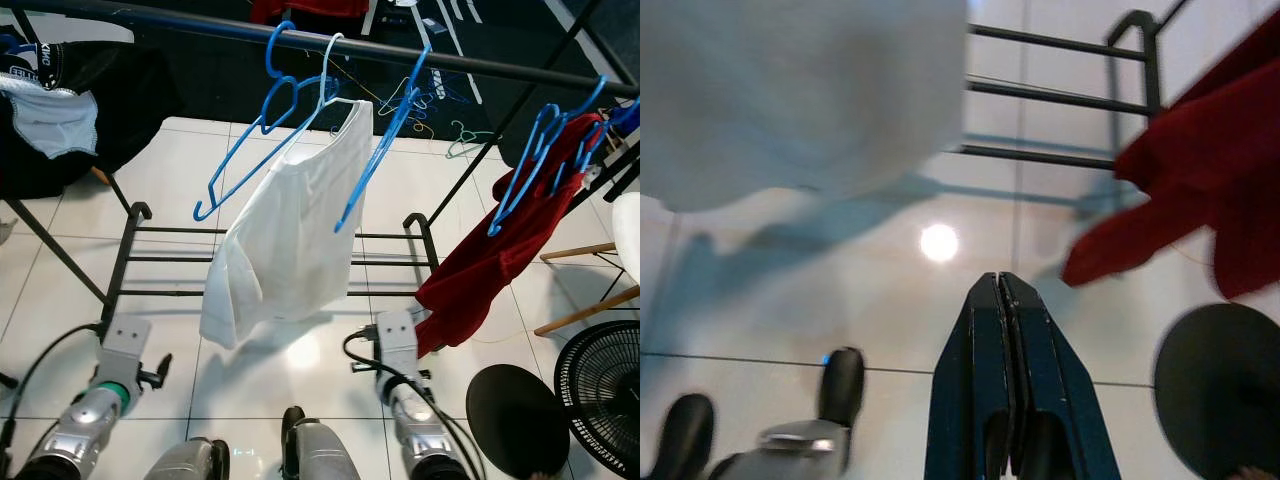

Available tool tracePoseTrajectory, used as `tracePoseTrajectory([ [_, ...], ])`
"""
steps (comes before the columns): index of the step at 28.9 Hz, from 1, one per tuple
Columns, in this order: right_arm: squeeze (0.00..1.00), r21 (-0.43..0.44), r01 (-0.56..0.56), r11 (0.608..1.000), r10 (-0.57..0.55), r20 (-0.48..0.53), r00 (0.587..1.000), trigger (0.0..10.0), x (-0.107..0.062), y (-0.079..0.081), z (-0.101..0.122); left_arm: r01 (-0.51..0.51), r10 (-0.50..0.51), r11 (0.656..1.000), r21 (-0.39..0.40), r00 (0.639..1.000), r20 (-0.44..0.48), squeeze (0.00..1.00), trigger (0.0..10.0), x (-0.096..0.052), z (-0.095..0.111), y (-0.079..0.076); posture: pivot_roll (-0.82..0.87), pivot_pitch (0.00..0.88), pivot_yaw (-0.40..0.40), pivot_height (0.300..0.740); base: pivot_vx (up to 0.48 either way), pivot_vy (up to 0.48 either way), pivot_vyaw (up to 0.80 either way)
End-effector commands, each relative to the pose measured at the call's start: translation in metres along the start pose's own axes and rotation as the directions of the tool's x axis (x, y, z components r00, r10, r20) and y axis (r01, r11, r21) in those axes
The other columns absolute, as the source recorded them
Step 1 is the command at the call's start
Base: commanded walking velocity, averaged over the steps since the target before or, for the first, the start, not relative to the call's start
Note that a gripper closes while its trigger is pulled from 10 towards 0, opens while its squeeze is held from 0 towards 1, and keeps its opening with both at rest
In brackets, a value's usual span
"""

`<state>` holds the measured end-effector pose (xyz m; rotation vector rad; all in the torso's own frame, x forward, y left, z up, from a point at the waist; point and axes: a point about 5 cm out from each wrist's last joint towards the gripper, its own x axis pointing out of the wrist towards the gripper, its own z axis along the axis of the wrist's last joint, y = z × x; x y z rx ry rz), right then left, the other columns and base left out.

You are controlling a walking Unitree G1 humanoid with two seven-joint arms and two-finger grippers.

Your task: Hang hanger

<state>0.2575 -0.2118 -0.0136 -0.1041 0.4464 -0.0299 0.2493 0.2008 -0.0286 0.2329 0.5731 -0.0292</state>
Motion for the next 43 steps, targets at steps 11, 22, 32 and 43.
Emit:
tracePoseTrajectory([
  [11, 0.0, 0.03, 0.031, 0.999, -0.03, -0.038, 0.999, 10.0, -0.005, -0.002, -0.015, 0.065, -0.063, 0.996, -0.062, 0.998, 0.021, 0.0, 10.0, 0.004, 0.006, -0.012, -0.05, 0.123, -0.032, 0.733, 0.0, 0.0, 0.0],
  [22, 0.0, 0.046, 0.009, 0.999, -0.009, -0.017, 1.0, 10.0, -0.002, 0.006, -0.01, 0.063, -0.063, 0.998, -0.02, 0.997, 0.045, 0.0, 10.0, 0.003, 0.007, -0.009, -0.05, 0.097, -0.018, 0.733, 0.0, 0.0, 0.0],
  [32, 0.0, 0.044, -0.006, 0.999, 0.007, -0.018, 1.0, 10.0, -0.004, 0.014, -0.014, 0.051, -0.05, 0.999, -0.009, 0.998, 0.026, 0.0, 10.0, 0.003, 0.003, -0.015, -0.06, 0.076, -0.007, 0.733, 0.0, -0.268, 0.0],
  [43, 0.0, 0.035, -0.017, 0.999, 0.018, -0.031, 0.999, 10.0, -0.006, 0.017, -0.018, 0.04, -0.039, 0.999, -0.008, 0.999, 0.017, 0.0, 10.0, 0.003, 0.002, -0.015, -0.06, 0.07, -0.005, 0.733, 0.0, -0.291, 0.0],
])
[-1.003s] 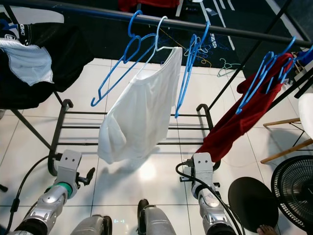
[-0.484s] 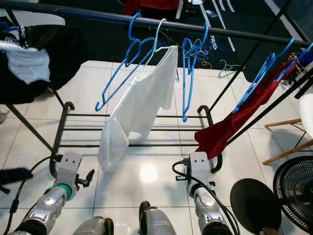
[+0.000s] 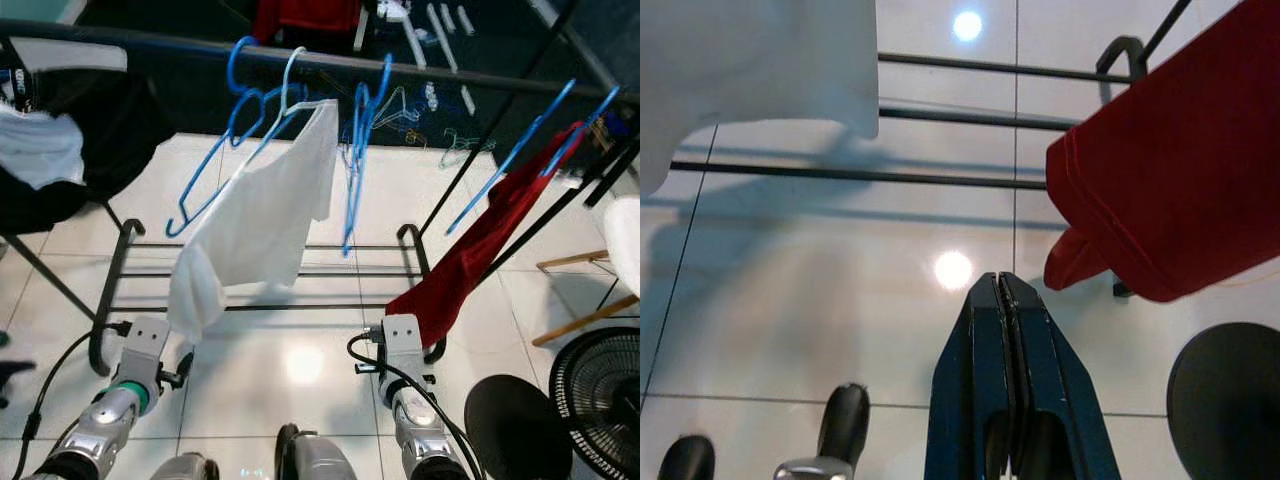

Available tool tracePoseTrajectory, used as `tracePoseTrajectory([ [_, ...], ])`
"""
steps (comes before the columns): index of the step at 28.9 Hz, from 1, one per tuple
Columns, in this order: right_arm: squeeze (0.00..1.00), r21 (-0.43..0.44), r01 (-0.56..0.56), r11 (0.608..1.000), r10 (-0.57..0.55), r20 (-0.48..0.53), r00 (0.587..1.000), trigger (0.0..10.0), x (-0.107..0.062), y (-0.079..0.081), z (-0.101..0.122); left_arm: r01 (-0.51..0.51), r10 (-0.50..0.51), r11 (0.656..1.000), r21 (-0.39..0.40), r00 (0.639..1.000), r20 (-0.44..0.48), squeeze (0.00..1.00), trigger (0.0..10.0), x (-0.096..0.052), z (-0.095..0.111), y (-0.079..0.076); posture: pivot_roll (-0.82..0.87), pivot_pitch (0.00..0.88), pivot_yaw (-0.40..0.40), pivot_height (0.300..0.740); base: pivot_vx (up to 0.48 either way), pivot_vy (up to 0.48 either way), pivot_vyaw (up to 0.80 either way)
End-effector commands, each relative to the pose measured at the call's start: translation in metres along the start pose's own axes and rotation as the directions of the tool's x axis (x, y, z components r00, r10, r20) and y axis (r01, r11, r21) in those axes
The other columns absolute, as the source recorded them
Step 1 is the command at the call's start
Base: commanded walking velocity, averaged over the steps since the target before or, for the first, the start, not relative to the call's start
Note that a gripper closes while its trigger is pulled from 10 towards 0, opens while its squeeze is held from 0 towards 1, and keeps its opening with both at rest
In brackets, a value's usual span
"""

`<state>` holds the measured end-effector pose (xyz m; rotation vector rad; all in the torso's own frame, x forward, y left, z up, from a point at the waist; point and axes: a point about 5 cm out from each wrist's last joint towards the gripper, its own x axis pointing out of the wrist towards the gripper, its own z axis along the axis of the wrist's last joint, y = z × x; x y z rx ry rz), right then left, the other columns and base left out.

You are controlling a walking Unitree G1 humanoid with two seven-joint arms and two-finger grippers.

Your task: Hang hanger

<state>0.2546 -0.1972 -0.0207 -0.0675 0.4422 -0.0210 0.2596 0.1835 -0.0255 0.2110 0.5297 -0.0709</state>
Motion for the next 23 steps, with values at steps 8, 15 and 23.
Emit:
tracePoseTrajectory([
  [8, 0.0, 0.009, 0.002, 1.0, -0.001, -0.041, 0.999, 10.0, -0.007, 0.0026, -0.015, 0.004, -0.004, 1.0, 0.015, 0.999, -0.039, 0.0, 10.0, -0.0047, -0.0129, 0.0, -0.06, 0.071, 0.002, 0.733, 0.0, -0.276, 0.0],
  [15, 0.0, 0.01, 0.0, 1.0, 0.0, -0.045, 0.999, 10.0, -0.0081, 0.0027, -0.017, 0.005, -0.004, 1.0, 0.02, 0.999, -0.048, 0.0, 10.0, -0.0053, -0.0152, -0.0007, -0.06, 0.071, 0.0, 0.733, 0.0, -0.269, 0.0],
  [23, 0.0, 0.012, 0.003, 1.0, -0.003, -0.046, 0.999, 10.0, -0.0085, 0.0021, -0.0177, 0.004, -0.003, 1.0, 0.016, 0.999, -0.051, 0.0, 10.0, -0.0054, -0.0158, -0.0014, -0.06, 0.073, -0.001, 0.733, 0.0, -0.339, 0.0],
])
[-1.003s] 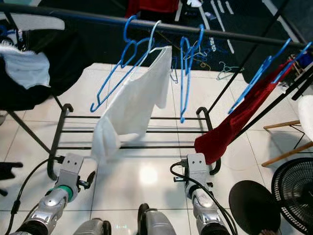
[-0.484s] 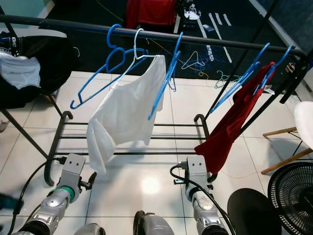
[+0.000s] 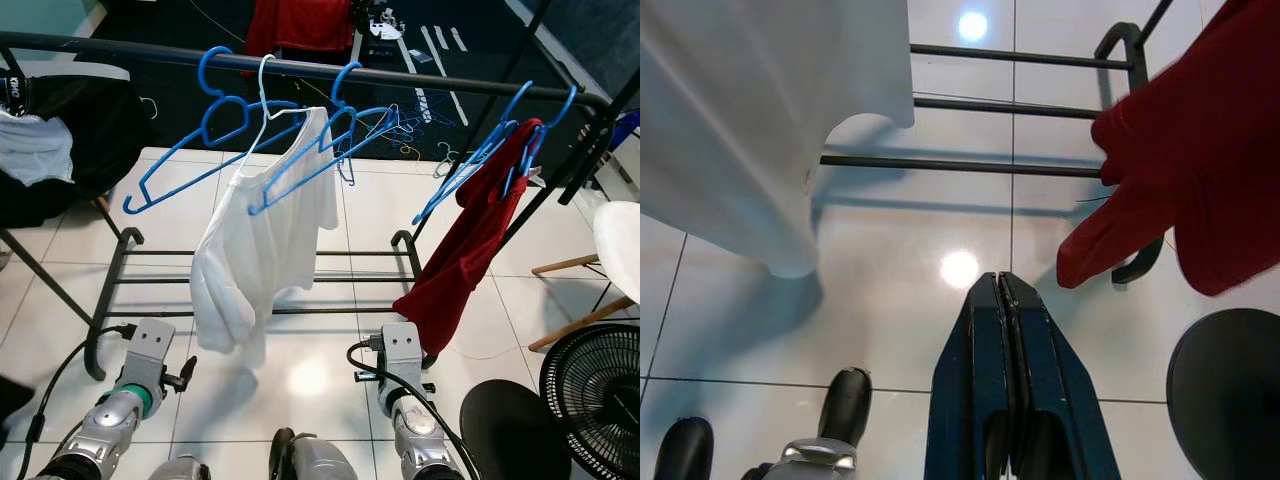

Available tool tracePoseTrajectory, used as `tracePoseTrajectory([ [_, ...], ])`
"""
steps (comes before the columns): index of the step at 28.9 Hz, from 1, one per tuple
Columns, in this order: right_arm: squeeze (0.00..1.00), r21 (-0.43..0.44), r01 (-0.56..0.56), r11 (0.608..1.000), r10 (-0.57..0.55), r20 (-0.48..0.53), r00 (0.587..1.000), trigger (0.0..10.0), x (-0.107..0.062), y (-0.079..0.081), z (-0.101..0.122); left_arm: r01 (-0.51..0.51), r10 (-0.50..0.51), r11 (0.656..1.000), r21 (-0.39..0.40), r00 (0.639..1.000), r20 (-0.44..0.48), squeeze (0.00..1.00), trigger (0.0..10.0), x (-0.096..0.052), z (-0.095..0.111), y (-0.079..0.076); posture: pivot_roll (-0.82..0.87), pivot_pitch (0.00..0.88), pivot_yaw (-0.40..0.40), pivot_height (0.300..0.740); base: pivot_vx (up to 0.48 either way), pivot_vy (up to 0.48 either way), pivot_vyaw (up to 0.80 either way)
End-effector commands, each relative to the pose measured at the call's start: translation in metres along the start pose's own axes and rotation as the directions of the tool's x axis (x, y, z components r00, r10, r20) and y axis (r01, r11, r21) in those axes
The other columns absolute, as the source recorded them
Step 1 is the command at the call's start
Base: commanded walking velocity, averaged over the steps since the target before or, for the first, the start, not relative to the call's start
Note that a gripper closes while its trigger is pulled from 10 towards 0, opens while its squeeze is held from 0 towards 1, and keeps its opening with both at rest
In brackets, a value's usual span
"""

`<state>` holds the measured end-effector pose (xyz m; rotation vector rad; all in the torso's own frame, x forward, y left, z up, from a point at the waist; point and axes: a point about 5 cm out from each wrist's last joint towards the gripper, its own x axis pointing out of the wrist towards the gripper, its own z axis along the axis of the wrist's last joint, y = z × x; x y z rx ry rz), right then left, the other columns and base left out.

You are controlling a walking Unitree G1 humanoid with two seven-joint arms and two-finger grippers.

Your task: Hang hanger

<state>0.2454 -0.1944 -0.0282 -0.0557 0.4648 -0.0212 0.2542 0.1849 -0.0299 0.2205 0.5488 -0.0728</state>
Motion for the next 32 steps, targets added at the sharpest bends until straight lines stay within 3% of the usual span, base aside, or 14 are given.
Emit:
tracePoseTrajectory([
  [1, 0.0, 0.002, 0.008, 1.0, -0.008, -0.023, 1.0, 10.0, -0.0033, -0.0016, -0.0072, 0.001, -0.001, 1.0, 0.005, 0.999, -0.034, 0.0, 10.0, -0.0027, -0.0093, -0.0015, -0.06, 0.073, -0.002, 0.733, 0.0, -0.431, 0.0],
  [26, 0.0, -0.001, 0.011, 1.0, -0.012, -0.019, 1.0, 10.0, -0.0033, -0.0029, -0.0067, -0.002, 0.001, 1.0, -0.009, 0.999, -0.045, 0.0, 10.0, -0.0024, -0.0101, -0.0031, -0.07, 0.077, -0.002, 0.733, 0.0, -0.425, 0.0],
  [32, 0.0, 0.002, 0.011, 1.0, -0.011, -0.018, 1.0, 10.0, -0.0035, -0.0021, -0.0071, -0.027, 0.025, 0.999, -0.021, 0.998, -0.064, 0.0, 10.0, -0.0018, -0.0107, 0.0005, -0.07, 0.079, 0.0, 0.733, 0.0, -0.209, 0.0],
])
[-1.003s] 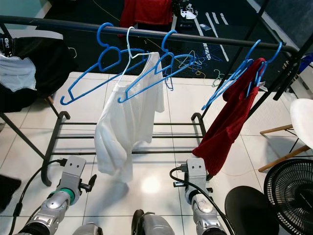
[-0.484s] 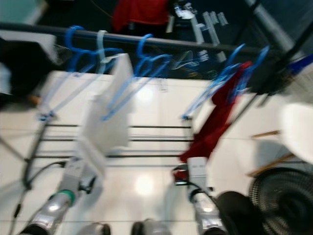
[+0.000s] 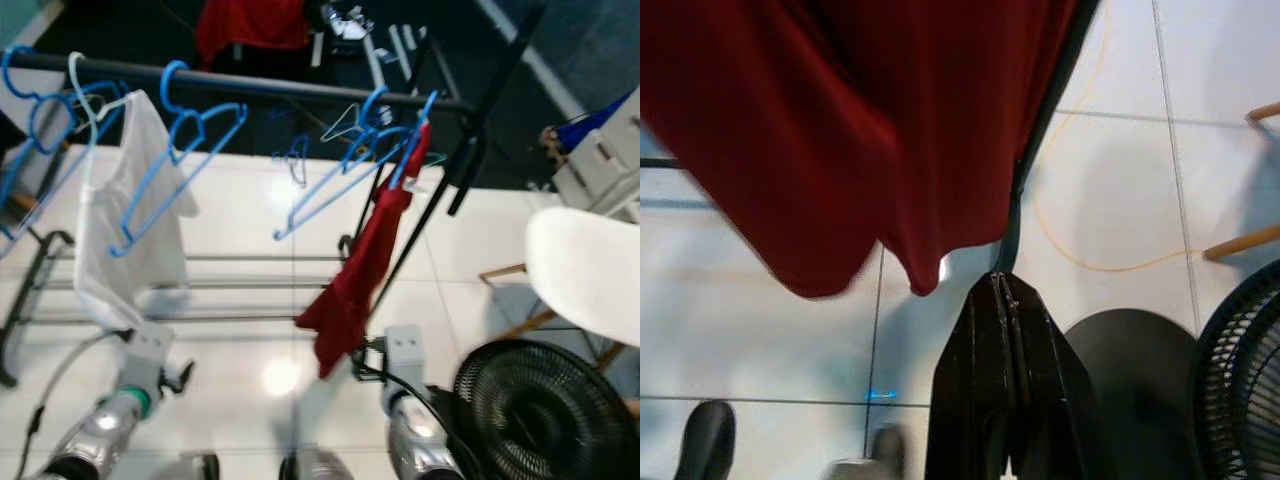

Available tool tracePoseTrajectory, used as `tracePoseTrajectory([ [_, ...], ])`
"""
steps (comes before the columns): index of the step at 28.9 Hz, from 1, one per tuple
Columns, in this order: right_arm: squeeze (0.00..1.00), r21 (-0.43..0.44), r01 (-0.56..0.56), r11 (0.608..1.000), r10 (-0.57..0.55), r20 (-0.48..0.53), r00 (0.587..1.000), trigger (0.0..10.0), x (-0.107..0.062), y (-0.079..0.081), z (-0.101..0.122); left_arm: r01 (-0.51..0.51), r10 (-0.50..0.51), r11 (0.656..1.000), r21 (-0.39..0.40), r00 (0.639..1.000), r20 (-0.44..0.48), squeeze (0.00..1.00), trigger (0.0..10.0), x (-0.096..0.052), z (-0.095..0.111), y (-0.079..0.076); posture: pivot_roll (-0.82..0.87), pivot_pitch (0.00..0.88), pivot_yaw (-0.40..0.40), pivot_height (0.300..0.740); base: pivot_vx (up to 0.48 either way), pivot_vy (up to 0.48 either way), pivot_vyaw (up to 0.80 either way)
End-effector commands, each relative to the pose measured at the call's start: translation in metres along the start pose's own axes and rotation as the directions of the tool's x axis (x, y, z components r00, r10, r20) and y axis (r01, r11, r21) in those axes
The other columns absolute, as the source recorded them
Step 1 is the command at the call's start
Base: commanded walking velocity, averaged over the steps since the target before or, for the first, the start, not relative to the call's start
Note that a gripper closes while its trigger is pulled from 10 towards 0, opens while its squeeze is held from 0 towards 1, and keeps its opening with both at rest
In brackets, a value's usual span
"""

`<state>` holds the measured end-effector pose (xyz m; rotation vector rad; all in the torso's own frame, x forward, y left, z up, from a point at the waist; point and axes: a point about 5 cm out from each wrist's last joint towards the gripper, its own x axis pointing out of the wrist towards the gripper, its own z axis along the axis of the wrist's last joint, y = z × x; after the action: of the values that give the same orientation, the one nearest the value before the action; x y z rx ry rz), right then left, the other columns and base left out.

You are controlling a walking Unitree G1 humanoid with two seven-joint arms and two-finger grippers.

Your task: Hang hanger

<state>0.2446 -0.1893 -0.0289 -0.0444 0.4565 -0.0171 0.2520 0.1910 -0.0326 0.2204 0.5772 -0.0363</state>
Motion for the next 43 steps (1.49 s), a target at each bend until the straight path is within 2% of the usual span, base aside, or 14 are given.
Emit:
tracePoseTrajectory([
  [1, 0.0, -0.007, 0.018, 1.0, -0.018, -0.027, 0.999, 10.0, -0.003, -0.007, -0.006, -0.007, 0.007, 1.0, -0.017, 0.999, -0.04, 0.0, 10.0, -0.001, -0.006, -0.003, -0.07, 0.079, 0.0, 0.733, 0.0, 0.259, 0.0],
  [11, 0.0, -0.001, 0.02, 1.0, -0.02, -0.026, 0.999, 10.0, -0.003, -0.006, -0.006, -0.029, 0.027, 0.999, -0.042, 0.999, -0.042, 0.0, 10.0, 0.001, -0.002, 0.002, -0.07, 0.082, 0.005, 0.733, 0.0, 0.456, 0.0],
  [24, 0.0, -0.019, 0.019, 1.0, -0.02, -0.017, 1.0, 10.0, -0.003, -0.008, -0.004, -0.025, 0.025, 0.999, -0.037, 1.0, -0.01, 0.0, 10.0, 0.002, 0.002, 0.0, -0.07, 0.089, -0.001, 0.733, 0.0, 0.0, 0.0],
  [27, 0.0, -0.08, 0.051, 0.996, -0.046, 0.066, 0.997, 10.0, -0.001, -0.014, 0.008, -0.012, 0.013, 0.999, -0.04, 1.0, 0.024, 0.0, 10.0, 0.002, 0.007, 0.0, -0.07, 0.097, -0.001, 0.733, 0.0, 0.0, 0.0],
  [30, 0.0, -0.091, 0.143, 0.985, -0.112, 0.289, 0.951, 10.0, 0.001, -0.031, 0.055, 0.021, -0.02, 1.0, -0.008, 0.986, 0.164, 0.0, 10.0, 0.004, 0.032, -0.001, -0.08, 0.102, 0.002, 0.733, 0.0, 0.0, 0.0],
  [31, 0.0, -0.091, 0.143, 0.985, -0.112, 0.289, 0.951, 10.0, 0.001, -0.031, 0.055, 0.021, -0.02, 1.0, -0.008, 0.986, 0.164, 0.0, 10.0, 0.004, 0.032, -0.001, -0.08, 0.102, 0.002, 0.733, 0.0, 0.0, 0.0],
  [32, 0.0, -0.052, 0.198, 0.979, -0.161, 0.401, 0.902, 10.0, 0.0, -0.042, 0.085, 0.041, -0.047, 0.999, 0.026, 0.959, 0.279, 0.0, 10.0, 0.002, 0.056, -0.002, -0.08, 0.105, 0.004, 0.733, 0.0, 0.0, 0.0],
  [33, 0.0, -0.052, 0.198, 0.979, -0.161, 0.401, 0.902, 10.0, 0.0, -0.042, 0.085, 0.041, -0.047, 0.999, 0.026, 0.959, 0.279, 0.0, 10.0, 0.002, 0.056, -0.002, -0.08, 0.105, 0.004, 0.733, 0.0, 0.0, 0.0],
  [34, 0.0, -0.002, 0.243, 0.97, -0.208, 0.514, 0.832, 10.0, -0.005, -0.052, 0.121, 0.083, -0.123, 0.99, 0.112, 0.897, 0.424, 0.0, 10.0, -0.005, 0.092, -0.004, -0.08, 0.112, 0.003, 0.733, 0.0, 0.0, 0.0],
  [35, 0.0, 0.019, 0.257, 0.966, -0.223, 0.56, 0.798, 10.0, -0.008, -0.055, 0.137, 0.101, -0.169, 0.981, 0.163, 0.859, 0.483, 0.0, 10.0, -0.01, 0.108, -0.007, -0.08, 0.112, 0.003, 0.733, 0.0, 0.0, 0.0],
  [37, 0.0, 0.033, 0.268, 0.963, -0.234, 0.595, 0.769, 10.0, -0.011, -0.057, 0.149, 0.114, -0.21, 0.971, 0.21, 0.825, 0.525, 0.0, 10.0, -0.016, 0.12, -0.01, -0.08, 0.112, 0.003, 0.733, 0.0, 0.0, 0.0],
  [40, 0.0, 0.032, 0.271, 0.962, -0.236, 0.595, 0.768, 10.0, -0.012, -0.057, 0.149, 0.115, -0.211, 0.971, 0.21, 0.824, 0.525, 0.0, 10.0, -0.016, 0.12, -0.01, -0.08, 0.112, 0.003, 0.733, 0.0, 0.0, 0.0],
  [41, 0.0, 0.053, 0.28, 0.958, -0.249, 0.634, 0.732, 10.0, -0.017, -0.058, 0.164, 0.139, -0.275, 0.951, 0.275, 0.784, 0.556, 0.0, 10.0, -0.024, 0.133, -0.012, -0.08, 0.114, 0.004, 0.733, 0.0, 0.0, 0.0],
  [43, 0.0, 0.074, 0.287, 0.955, -0.26, 0.671, 0.694, 10.0, -0.022, -0.06, 0.179, 0.164, -0.338, 0.929, 0.333, 0.744, 0.576, 0.0, 10.0, -0.032, 0.144, -0.015, -0.08, 0.114, 0.004, 0.733, 0.0, 0.0, 0.0],
])
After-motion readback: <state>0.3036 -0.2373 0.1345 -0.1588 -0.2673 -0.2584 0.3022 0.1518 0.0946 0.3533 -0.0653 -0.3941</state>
